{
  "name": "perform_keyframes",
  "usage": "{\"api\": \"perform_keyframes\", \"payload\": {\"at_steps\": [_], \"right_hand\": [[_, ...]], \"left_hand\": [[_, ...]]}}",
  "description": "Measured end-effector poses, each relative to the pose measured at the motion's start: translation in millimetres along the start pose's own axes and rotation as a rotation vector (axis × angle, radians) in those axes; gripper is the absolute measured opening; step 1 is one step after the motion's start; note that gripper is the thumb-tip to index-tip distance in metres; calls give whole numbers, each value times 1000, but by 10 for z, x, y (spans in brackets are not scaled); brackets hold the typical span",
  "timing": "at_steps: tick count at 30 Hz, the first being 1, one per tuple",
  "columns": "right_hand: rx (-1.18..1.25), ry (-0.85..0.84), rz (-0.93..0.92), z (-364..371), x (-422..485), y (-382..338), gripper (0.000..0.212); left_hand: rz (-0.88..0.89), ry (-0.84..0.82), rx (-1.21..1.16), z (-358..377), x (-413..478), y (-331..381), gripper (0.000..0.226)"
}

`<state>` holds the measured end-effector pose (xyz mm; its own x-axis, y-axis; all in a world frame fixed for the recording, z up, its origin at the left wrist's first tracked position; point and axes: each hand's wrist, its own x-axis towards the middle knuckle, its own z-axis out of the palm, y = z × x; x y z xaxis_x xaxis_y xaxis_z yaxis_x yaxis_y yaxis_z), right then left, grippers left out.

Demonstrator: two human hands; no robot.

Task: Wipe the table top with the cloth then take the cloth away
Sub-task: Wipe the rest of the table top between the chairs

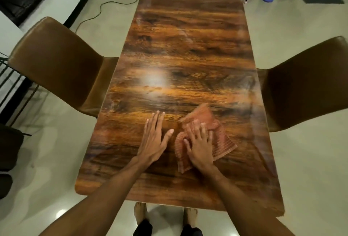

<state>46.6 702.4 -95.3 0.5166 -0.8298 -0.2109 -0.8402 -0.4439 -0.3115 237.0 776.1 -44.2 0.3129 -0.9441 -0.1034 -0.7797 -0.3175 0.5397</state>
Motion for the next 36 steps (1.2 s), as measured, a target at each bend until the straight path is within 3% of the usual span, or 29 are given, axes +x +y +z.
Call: {"api": "perform_keyframes", "payload": {"at_steps": [2, 7, 9, 11, 13, 15, 20, 22, 23, 26, 28, 29, 32, 34, 36], "right_hand": [[-40, -23, -166, -41, -59, 212, 63], [47, 103, 319, -418, 66, 1108, 62], [49, 131, 325, -399, 121, 918, 62], [46, 72, 138, -227, 145, 501, 62], [-23, -28, -167, -6, 93, 137, 64], [-73, -54, -304, 25, 143, 124, 65], [36, 85, 186, -211, 370, 640, 65], [44, 98, 246, -190, 422, 368, 65], [35, 71, 177, -109, 424, 101, 65], [-25, -74, -275, 267, 266, -727, 65], [-71, -134, -419, 337, 296, -912, 65], [-92, -126, -381, 375, 418, -1074, 65], [-7, -38, -45, 154, 704, -756, 65], [29, 11, 132, 203, 789, -1034, 63], [24, 34, 142, 396, 765, -1699, 62]], "left_hand": [[21, -9, 5, 120, 30, 150, 73], [27, -3, 24, 252, 48, 359, 74], [18, -2, 25, 250, 29, 379, 73], [7, 0, 35, 237, -1, 366, 72], [-8, 2, 44, 209, -35, 325, 71], [-30, 7, 49, 166, -59, 246, 72], [-62, 48, 20, -40, -138, -40, 73], [-65, 57, 13, -121, -146, -173, 73], [-64, 58, 9, -158, -162, -247, 73], [-85, 45, -3, -272, -157, -455, 74], [-75, 56, 2, -351, -114, -577, 72], [-71, 66, -21, -462, -127, -828, 71], [-52, 81, -60, -544, -55, -915, 70], [-43, 106, -38, -731, -58, -1290, 71], [-22, 86, -37, -948, -8, -1727, 71]]}}
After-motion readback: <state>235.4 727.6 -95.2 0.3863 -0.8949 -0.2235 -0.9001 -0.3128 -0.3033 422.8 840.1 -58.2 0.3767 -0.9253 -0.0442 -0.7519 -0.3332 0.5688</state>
